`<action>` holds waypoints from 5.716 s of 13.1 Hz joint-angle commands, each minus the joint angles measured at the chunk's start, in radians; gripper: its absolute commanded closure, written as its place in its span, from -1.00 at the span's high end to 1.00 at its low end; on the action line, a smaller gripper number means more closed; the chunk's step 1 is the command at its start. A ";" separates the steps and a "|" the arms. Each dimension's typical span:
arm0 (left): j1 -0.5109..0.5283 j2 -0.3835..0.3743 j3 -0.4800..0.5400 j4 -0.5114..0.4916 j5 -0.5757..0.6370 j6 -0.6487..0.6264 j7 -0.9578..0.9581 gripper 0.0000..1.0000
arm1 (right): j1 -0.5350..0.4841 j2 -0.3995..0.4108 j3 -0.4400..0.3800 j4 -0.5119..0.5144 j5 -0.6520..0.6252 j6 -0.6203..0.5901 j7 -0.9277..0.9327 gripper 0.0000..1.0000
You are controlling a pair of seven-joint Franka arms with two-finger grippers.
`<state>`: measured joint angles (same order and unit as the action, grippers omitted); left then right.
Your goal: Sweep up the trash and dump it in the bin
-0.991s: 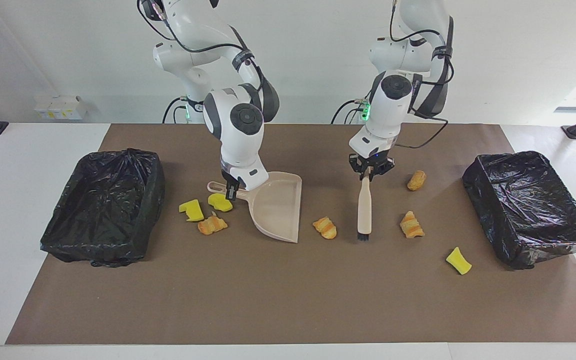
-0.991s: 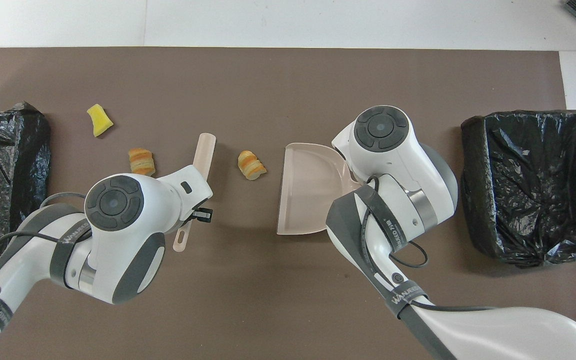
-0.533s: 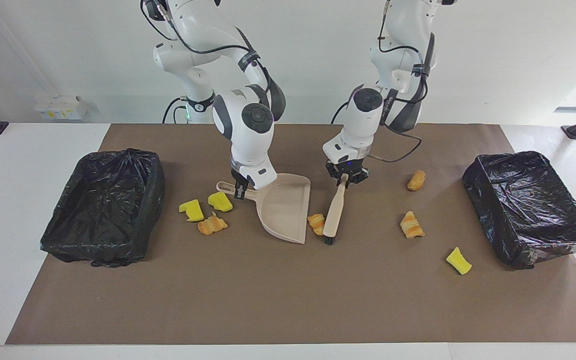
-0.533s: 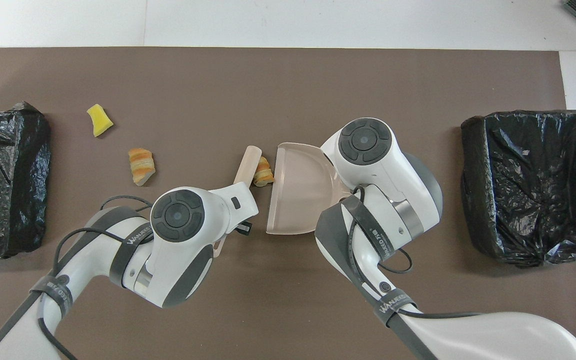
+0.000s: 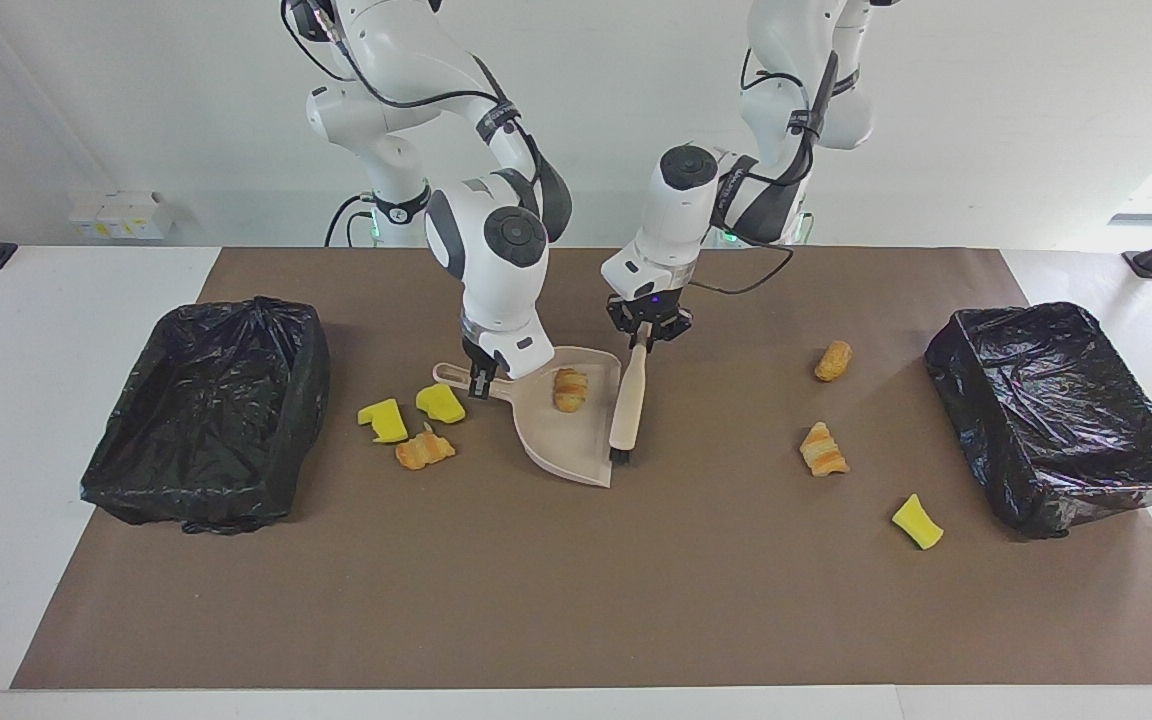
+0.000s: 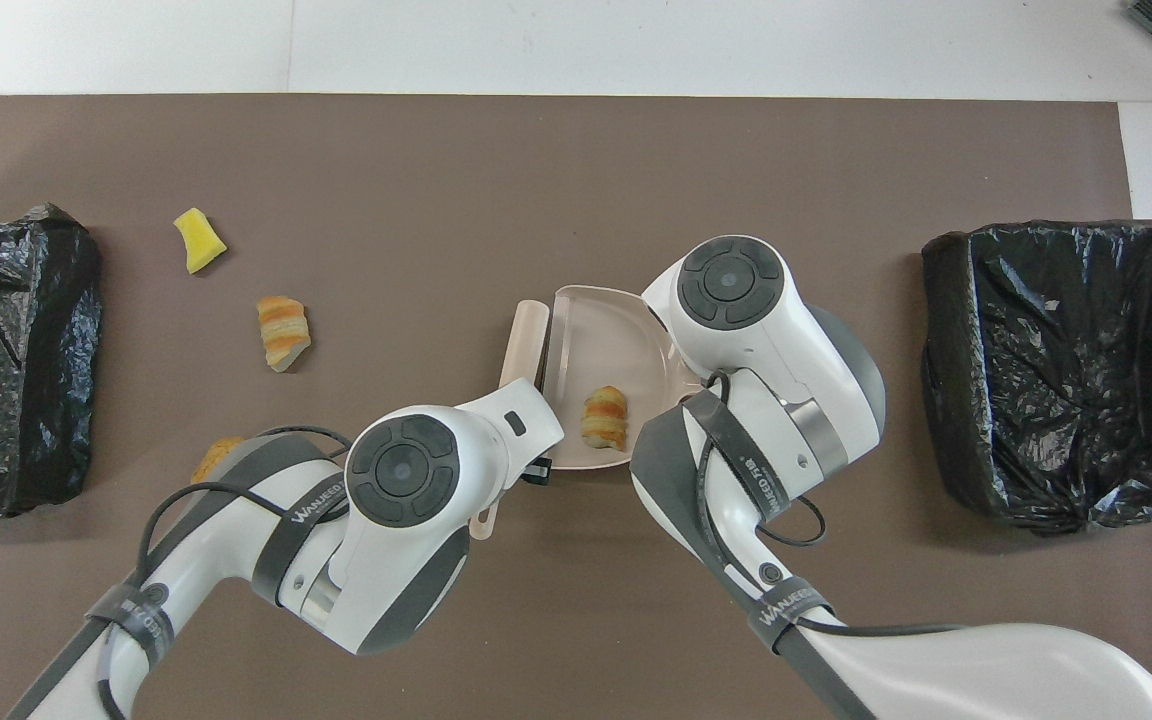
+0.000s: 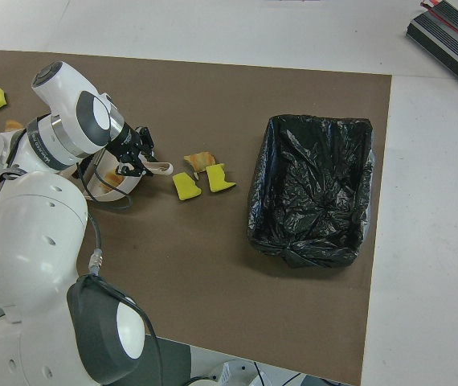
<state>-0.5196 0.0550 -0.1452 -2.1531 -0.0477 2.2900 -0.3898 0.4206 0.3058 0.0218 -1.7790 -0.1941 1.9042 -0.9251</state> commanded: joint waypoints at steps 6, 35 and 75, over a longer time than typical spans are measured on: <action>0.275 -0.110 0.012 0.054 0.099 -0.244 -0.147 -1.00 | -0.003 -0.014 0.007 -0.026 0.018 0.026 0.020 -1.00; 0.317 0.017 0.006 0.096 0.173 -0.336 0.177 -1.00 | -0.003 -0.031 0.007 -0.105 0.022 0.145 0.035 -1.00; -0.111 0.003 0.004 -0.143 -0.198 0.172 -0.154 -1.00 | -0.009 -0.031 0.006 -0.106 0.022 0.142 0.020 -1.00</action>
<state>-0.5559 -0.0041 -0.1535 -2.3481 -0.2187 2.4153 -0.5166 0.4202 0.2969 0.0206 -1.8498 -0.1836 2.0282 -0.9093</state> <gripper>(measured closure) 0.749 0.674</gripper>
